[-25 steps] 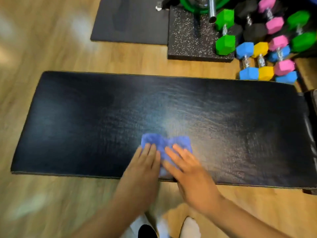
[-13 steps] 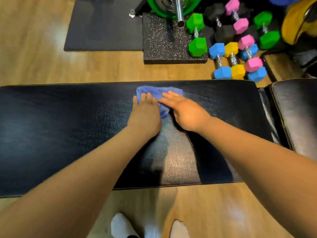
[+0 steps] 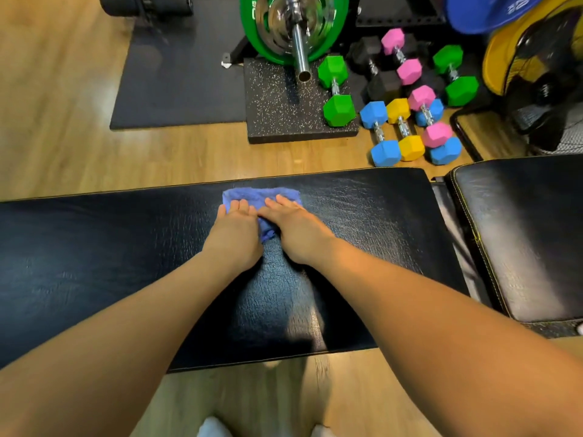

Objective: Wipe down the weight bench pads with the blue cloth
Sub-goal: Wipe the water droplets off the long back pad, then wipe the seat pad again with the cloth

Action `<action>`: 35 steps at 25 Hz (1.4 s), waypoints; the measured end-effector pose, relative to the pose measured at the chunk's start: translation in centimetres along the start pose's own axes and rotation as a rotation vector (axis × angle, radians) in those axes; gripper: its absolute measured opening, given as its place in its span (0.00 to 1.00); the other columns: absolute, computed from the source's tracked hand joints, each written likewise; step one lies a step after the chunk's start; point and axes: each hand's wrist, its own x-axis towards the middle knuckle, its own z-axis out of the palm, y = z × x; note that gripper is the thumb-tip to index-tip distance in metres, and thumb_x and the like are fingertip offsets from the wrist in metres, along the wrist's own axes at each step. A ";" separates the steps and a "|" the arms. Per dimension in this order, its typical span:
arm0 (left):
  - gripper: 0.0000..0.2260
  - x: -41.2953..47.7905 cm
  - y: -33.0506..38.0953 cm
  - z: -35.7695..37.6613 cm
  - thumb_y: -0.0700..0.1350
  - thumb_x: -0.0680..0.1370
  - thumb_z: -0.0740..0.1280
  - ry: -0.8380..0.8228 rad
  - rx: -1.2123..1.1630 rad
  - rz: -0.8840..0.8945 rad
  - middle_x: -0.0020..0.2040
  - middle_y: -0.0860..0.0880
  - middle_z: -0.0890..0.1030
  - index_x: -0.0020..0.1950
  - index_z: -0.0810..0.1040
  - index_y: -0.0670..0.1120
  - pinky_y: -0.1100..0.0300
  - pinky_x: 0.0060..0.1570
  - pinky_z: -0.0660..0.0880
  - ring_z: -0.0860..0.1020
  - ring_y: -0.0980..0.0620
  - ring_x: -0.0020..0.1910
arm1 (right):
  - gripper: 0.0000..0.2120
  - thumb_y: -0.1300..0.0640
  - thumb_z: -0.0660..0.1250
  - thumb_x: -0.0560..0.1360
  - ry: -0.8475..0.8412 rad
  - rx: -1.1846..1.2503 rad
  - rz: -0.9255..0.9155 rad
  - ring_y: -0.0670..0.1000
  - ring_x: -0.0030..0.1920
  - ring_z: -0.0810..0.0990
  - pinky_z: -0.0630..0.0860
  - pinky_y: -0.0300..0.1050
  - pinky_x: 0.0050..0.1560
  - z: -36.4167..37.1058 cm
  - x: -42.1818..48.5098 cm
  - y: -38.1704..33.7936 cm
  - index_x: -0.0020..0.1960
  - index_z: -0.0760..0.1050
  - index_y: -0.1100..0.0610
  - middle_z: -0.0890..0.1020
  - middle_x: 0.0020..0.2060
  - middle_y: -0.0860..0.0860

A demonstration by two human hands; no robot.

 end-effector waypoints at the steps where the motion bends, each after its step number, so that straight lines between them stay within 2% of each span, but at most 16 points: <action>1: 0.22 -0.1 -0.1 0.0 0.46 0.77 0.57 0.012 -0.005 0.004 0.68 0.40 0.68 0.69 0.65 0.39 0.48 0.68 0.60 0.65 0.42 0.68 | 0.35 0.71 0.52 0.73 -0.013 -0.013 0.006 0.52 0.77 0.50 0.47 0.48 0.77 -0.1 0.1 0.0 0.75 0.58 0.48 0.57 0.77 0.52; 7: 0.20 -1.8 0.3 0.8 0.44 0.76 0.58 0.066 -0.044 0.007 0.65 0.42 0.71 0.67 0.68 0.39 0.47 0.63 0.63 0.67 0.43 0.66 | 0.32 0.68 0.54 0.76 -0.025 -0.084 0.032 0.53 0.77 0.48 0.45 0.49 0.77 1.0 -1.9 -1.0 0.76 0.55 0.49 0.54 0.77 0.52; 12: 0.25 -3.7 1.4 1.4 0.44 0.76 0.59 -0.045 -0.082 -0.013 0.73 0.44 0.65 0.73 0.63 0.42 0.48 0.73 0.56 0.60 0.45 0.73 | 0.33 0.67 0.55 0.76 -0.067 -0.146 0.041 0.53 0.78 0.44 0.43 0.49 0.77 2.2 -4.5 -1.4 0.77 0.50 0.51 0.50 0.78 0.51; 16: 0.24 -5.4 2.2 1.7 0.45 0.75 0.60 -0.049 -0.055 0.003 0.68 0.46 0.69 0.71 0.66 0.44 0.49 0.72 0.59 0.64 0.47 0.70 | 0.31 0.65 0.54 0.77 -0.079 -0.165 0.026 0.53 0.77 0.45 0.43 0.50 0.77 2.3 -6.4 -1.8 0.77 0.50 0.51 0.51 0.78 0.52; 18: 0.23 -6.7 2.8 1.7 0.45 0.71 0.63 -0.019 -0.060 0.026 0.63 0.47 0.74 0.67 0.71 0.44 0.48 0.68 0.65 0.70 0.47 0.65 | 0.30 0.64 0.54 0.78 -0.072 -0.157 0.019 0.53 0.77 0.46 0.43 0.50 0.77 2.2 -7.8 -1.9 0.77 0.51 0.52 0.52 0.78 0.52; 20: 0.19 -8.5 3.8 2.1 0.45 0.62 0.69 0.038 -0.058 0.081 0.47 0.46 0.80 0.52 0.81 0.43 0.48 0.53 0.76 0.79 0.46 0.50 | 0.30 0.64 0.55 0.76 -0.048 -0.089 0.012 0.53 0.77 0.49 0.44 0.49 0.77 2.8 -10.2 -2.0 0.76 0.55 0.52 0.55 0.77 0.52; 21: 0.16 -9.6 4.6 2.5 0.45 0.59 0.68 0.073 -0.057 0.126 0.41 0.47 0.81 0.45 0.83 0.42 0.50 0.47 0.77 0.80 0.46 0.43 | 0.29 0.63 0.57 0.74 -0.007 -0.066 0.001 0.52 0.77 0.53 0.49 0.48 0.77 3.2 -11.9 -1.9 0.74 0.60 0.51 0.60 0.76 0.52; 22: 0.16 -10.7 5.8 2.7 0.46 0.59 0.64 0.089 -0.057 0.168 0.38 0.46 0.81 0.41 0.83 0.41 0.52 0.46 0.75 0.81 0.45 0.40 | 0.27 0.59 0.57 0.72 0.045 -0.060 -0.003 0.51 0.75 0.61 0.57 0.48 0.76 3.8 -13.8 -1.5 0.70 0.67 0.49 0.67 0.73 0.50; 23: 0.19 -11.8 7.2 3.1 0.47 0.60 0.60 0.070 -0.066 0.194 0.38 0.45 0.83 0.41 0.84 0.40 0.53 0.48 0.71 0.82 0.44 0.40 | 0.23 0.54 0.58 0.70 0.094 -0.051 0.018 0.48 0.71 0.69 0.66 0.45 0.72 4.2 -16.0 -0.9 0.64 0.74 0.46 0.74 0.68 0.47; 24: 0.22 -12.4 8.9 3.5 0.48 0.61 0.56 0.040 -0.069 0.226 0.41 0.43 0.85 0.42 0.85 0.40 0.53 0.51 0.68 0.84 0.45 0.42 | 0.20 0.51 0.58 0.69 0.140 -0.060 0.061 0.46 0.67 0.73 0.70 0.43 0.68 4.7 -18.1 0.0 0.58 0.78 0.44 0.78 0.64 0.44; 27: 0.25 -12.6 14.3 3.9 0.49 0.63 0.55 -0.049 -0.107 0.360 0.52 0.45 0.85 0.51 0.85 0.44 0.50 0.57 0.65 0.83 0.49 0.51 | 0.13 0.52 0.57 0.73 0.294 -0.007 0.211 0.49 0.66 0.75 0.62 0.41 0.69 5.7 -23.0 3.7 0.52 0.77 0.47 0.79 0.63 0.47; 29: 0.26 -11.1 18.3 2.9 0.48 0.64 0.57 -0.034 -0.164 0.419 0.58 0.46 0.82 0.57 0.82 0.45 0.47 0.63 0.68 0.80 0.49 0.59 | 0.16 0.54 0.49 0.78 0.411 0.002 0.329 0.51 0.67 0.72 0.56 0.39 0.71 5.2 -24.7 6.6 0.54 0.75 0.51 0.79 0.63 0.50; 30: 0.26 -10.1 20.1 2.2 0.47 0.66 0.57 -0.020 -0.179 0.429 0.63 0.45 0.79 0.62 0.79 0.45 0.43 0.66 0.68 0.76 0.48 0.64 | 0.18 0.54 0.47 0.79 0.434 0.028 0.389 0.52 0.68 0.71 0.55 0.39 0.71 4.7 -25.2 8.0 0.56 0.74 0.53 0.77 0.64 0.52; 32: 0.27 -7.8 22.9 0.7 0.45 0.75 0.54 -0.017 -0.113 0.471 0.76 0.44 0.62 0.75 0.61 0.43 0.38 0.72 0.54 0.59 0.46 0.76 | 0.19 0.55 0.49 0.77 0.467 0.078 0.500 0.52 0.71 0.68 0.50 0.36 0.73 3.8 -25.7 10.5 0.61 0.73 0.56 0.73 0.68 0.53; 33: 0.27 -6.7 24.1 0.0 0.47 0.79 0.53 -0.055 -0.075 0.485 0.78 0.44 0.52 0.77 0.52 0.43 0.38 0.73 0.45 0.49 0.47 0.78 | 0.19 0.55 0.50 0.75 0.474 0.109 0.538 0.53 0.71 0.66 0.48 0.35 0.73 3.1 -25.8 11.4 0.61 0.72 0.55 0.71 0.69 0.54; 35: 0.30 -4.8 25.9 -1.3 0.51 0.80 0.53 -0.096 -0.021 0.482 0.79 0.46 0.46 0.78 0.46 0.45 0.39 0.72 0.38 0.43 0.48 0.78 | 0.20 0.54 0.49 0.74 0.485 0.154 0.558 0.56 0.72 0.65 0.46 0.32 0.73 2.0 -25.3 12.9 0.64 0.68 0.53 0.68 0.70 0.55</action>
